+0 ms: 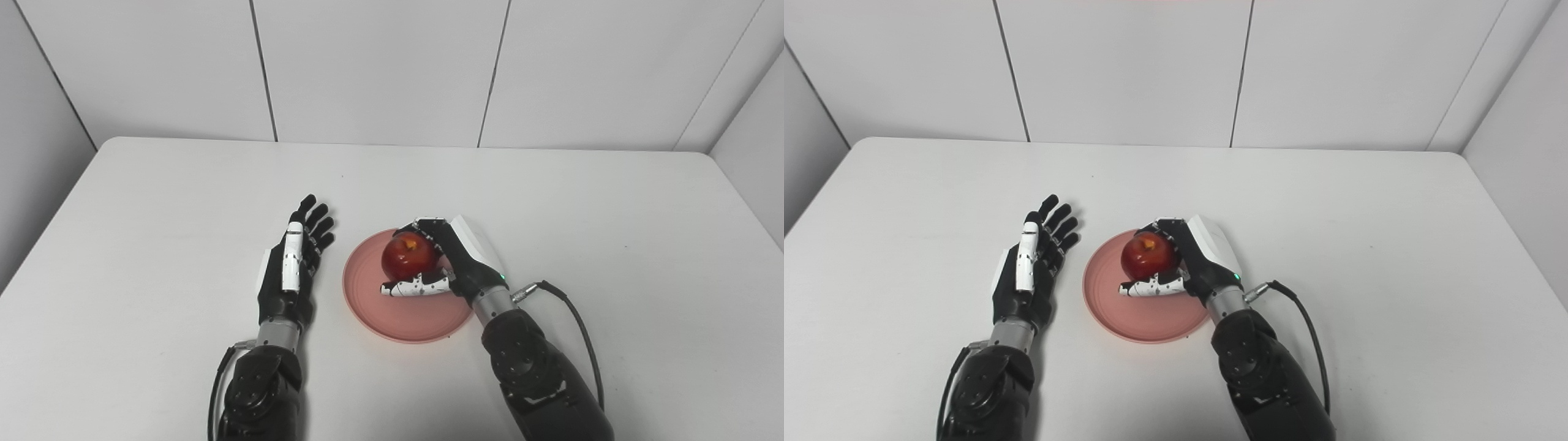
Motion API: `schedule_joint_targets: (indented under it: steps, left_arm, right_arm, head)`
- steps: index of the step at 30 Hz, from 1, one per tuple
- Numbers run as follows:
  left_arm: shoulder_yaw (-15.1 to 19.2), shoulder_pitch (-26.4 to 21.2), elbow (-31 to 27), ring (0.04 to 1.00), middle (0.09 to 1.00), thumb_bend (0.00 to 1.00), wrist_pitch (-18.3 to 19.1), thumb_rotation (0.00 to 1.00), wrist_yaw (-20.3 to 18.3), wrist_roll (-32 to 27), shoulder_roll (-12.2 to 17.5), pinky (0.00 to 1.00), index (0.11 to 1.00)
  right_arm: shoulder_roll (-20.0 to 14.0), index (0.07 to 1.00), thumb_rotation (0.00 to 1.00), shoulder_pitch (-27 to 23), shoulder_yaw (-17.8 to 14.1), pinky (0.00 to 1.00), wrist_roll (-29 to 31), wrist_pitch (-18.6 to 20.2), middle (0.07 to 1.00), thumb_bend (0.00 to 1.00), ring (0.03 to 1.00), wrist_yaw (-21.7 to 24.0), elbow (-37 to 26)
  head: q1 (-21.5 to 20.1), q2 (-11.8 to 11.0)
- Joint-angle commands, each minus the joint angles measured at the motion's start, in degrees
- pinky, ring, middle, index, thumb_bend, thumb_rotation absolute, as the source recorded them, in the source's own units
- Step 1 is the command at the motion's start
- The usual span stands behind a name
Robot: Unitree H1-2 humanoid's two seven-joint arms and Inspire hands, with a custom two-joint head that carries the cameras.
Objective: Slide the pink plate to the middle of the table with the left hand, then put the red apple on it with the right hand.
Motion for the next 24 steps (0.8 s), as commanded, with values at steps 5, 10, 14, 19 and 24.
schedule_joint_targets:
  steps: [5,10,14,19,24]
  left_arm:
    - [-0.27,0.16,-0.20,0.897,0.906,0.41,0.74,1.00,0.71,0.46,-0.50,0.90,0.890]
    - [-0.38,0.17,-0.45,0.895,0.904,0.41,1.16,1.00,0.79,0.61,-0.52,0.90,0.889]
    - [-0.23,0.15,-0.37,0.895,0.903,0.41,1.15,1.00,0.59,0.49,-0.53,0.90,0.889]
    - [-0.25,0.16,-0.25,0.895,0.903,0.41,0.91,1.00,0.52,0.51,-0.53,0.90,0.890]
    - [-0.24,0.24,-0.58,0.893,0.901,0.41,1.22,1.00,0.69,0.54,-0.67,0.90,0.888]
  right_arm:
    - [0.43,0.487,0.13,-0.64,0.27,0.35,-0.30,-2.73,0.513,0.51,0.435,-0.27,-0.97]
    - [-0.05,0.487,0.13,-0.32,0.60,0.35,-1.11,-3.25,0.516,0.52,0.437,-0.51,-0.77]
    - [-0.21,0.488,0.13,-0.06,0.81,0.36,-1.80,-3.60,0.516,0.52,0.437,-0.78,-0.56]
    - [-0.36,0.490,0.14,0.35,0.93,0.38,-2.22,-3.24,0.540,0.52,0.465,-0.01,-1.08]
    - [-0.55,0.559,0.16,0.75,1.32,0.47,-3.34,-2.69,0.611,0.67,0.552,0.51,-2.64]
  head:
    - [0.07,0.03]
    - [0.01,0.07]
    - [-0.04,-0.01]
    - [-0.04,0.02]
    - [-0.02,0.07]
